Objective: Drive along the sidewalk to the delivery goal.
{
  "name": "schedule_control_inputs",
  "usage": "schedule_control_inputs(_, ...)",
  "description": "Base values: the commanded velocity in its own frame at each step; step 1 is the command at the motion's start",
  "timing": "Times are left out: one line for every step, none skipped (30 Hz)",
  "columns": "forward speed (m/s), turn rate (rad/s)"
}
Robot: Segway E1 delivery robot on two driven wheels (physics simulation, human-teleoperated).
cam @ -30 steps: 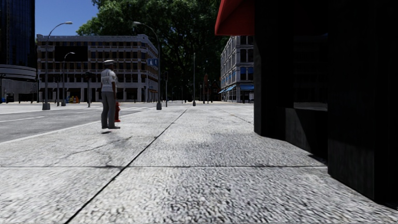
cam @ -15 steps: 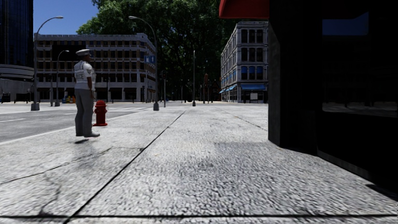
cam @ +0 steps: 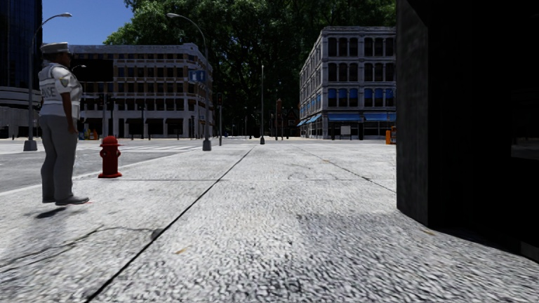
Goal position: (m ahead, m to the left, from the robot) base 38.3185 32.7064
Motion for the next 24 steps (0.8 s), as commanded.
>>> schedule_control_inputs(2.0,0.0)
schedule_control_inputs(2.0,0.0)
schedule_control_inputs(2.0,0.0)
schedule_control_inputs(2.0,0.0)
schedule_control_inputs(2.0,0.0)
schedule_control_inputs(2.0,0.0)
schedule_control_inputs(2.0,0.0)
schedule_control_inputs(2.0,0.0)
schedule_control_inputs(2.0,0.0)
schedule_control_inputs(2.0,0.0)
schedule_control_inputs(2.0,0.0)
schedule_control_inputs(2.0,0.0)
schedule_control_inputs(2.0,0.0)
schedule_control_inputs(2.0,0.0)
schedule_control_inputs(2.0,0.0)
schedule_control_inputs(2.0,0.0)
schedule_control_inputs(2.0,0.0)
schedule_control_inputs(2.0,0.0)
schedule_control_inputs(2.0,0.0)
schedule_control_inputs(2.0,0.0)
schedule_control_inputs(2.0,0.0)
schedule_control_inputs(2.0,0.0)
schedule_control_inputs(2.0,0.0)
schedule_control_inputs(2.0,0.0)
